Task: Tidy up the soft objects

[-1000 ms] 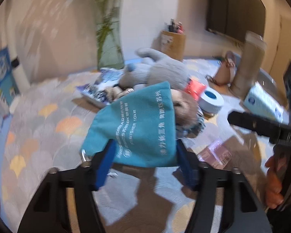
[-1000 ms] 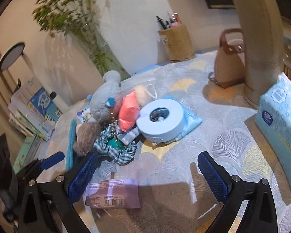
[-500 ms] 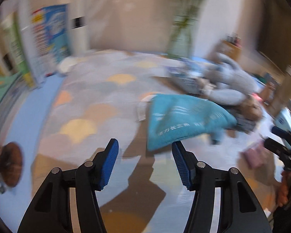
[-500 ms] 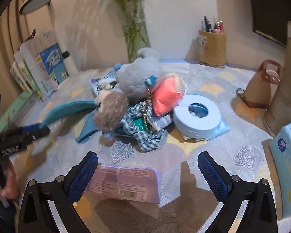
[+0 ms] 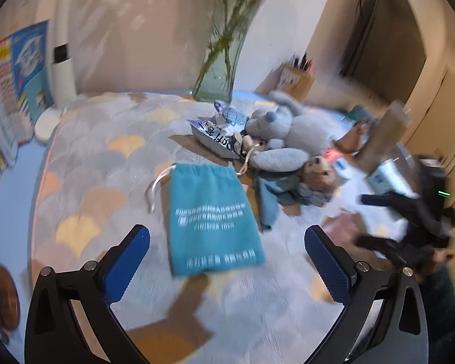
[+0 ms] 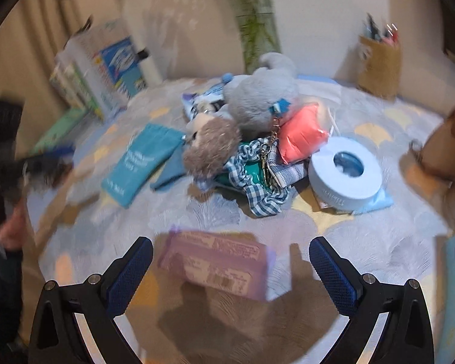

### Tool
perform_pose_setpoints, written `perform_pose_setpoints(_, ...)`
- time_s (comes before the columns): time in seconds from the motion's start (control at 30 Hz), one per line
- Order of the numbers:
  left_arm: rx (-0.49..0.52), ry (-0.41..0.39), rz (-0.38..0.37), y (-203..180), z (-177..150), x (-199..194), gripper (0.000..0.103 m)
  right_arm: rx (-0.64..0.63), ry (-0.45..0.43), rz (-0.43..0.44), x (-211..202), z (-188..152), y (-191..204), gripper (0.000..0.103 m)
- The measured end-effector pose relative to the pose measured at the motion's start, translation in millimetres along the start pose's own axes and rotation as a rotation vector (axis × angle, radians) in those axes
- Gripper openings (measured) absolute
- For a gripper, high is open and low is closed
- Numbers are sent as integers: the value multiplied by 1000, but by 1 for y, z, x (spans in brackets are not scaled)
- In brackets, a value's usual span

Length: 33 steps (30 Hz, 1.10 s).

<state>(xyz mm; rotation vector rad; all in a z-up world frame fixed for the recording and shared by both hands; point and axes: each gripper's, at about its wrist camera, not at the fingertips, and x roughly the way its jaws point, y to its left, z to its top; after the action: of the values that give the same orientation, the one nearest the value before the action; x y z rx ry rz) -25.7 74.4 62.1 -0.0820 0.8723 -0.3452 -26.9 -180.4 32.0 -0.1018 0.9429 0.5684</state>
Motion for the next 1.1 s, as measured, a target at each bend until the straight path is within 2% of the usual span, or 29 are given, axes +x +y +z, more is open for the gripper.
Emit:
perform_pose_setpoints(0.1, 9, 77, 42, -10, 9, 36, 102, -84, 27, -18, -5, -6, 5, 103)
perform_pose_setpoints(0.2, 5, 157, -1, -13, 9, 63, 102, -127, 74, -34, 0, -11, 1, 103)
perform_pose_setpoints(0.23, 9, 164, 10, -15, 8, 67, 102, -135, 94, -43, 5, -12, 0, 103)
perform_pose_setpoints(0.37, 68, 151, 171, -21, 5, 73, 102, -164, 121, -80, 24, -11, -3, 103)
perform_pose_setpoints(0.47, 74, 146, 263, -12, 4, 72, 102, -177, 126, -89, 36, -2, -3, 103)
perform_pose_setpoints(0.57, 23, 166, 233, 4, 3, 74, 102, -181, 131, -73, 47, 7, 0, 103)
perform_pose_setpoints(0.63, -7, 165, 216, 10, 2, 75, 102, -176, 125, -43, 51, 11, 4, 95)
perform_pose_setpoints(0.7, 0, 159, 201, 5, 3, 76, 102, -167, 111, -19, 49, 11, 9, 78)
perform_pose_setpoints(0.73, 6, 159, 152, 1, 3, 75, 102, -168, 103, -18, 48, 10, 12, 74)
perform_pose_setpoints(0.8, 25, 161, 109, -7, 4, 75, 102, -165, 87, -27, 43, 6, 17, 59)
perform_pose_setpoints(0.9, 56, 180, 166, -16, 6, 85, 101, -134, 69, -31, 38, 1, 20, 44)
perform_pose_setpoints(0.93, 58, 180, 176, -18, 5, 85, 101, -125, 63, -38, 35, -2, 21, 43)
perform_pose_setpoints(0.97, 59, 173, 178, -19, 6, 85, 98, -117, 58, -38, 32, -5, 22, 40)
perform_pose_setpoints(1.07, 60, 144, 189, -16, 6, 78, 67, -86, 41, -38, 25, -14, 25, 39)
perform_pose_setpoints(1.1, 55, 141, 183, -13, 6, 75, 51, -72, 34, -30, 22, -17, 27, 39)
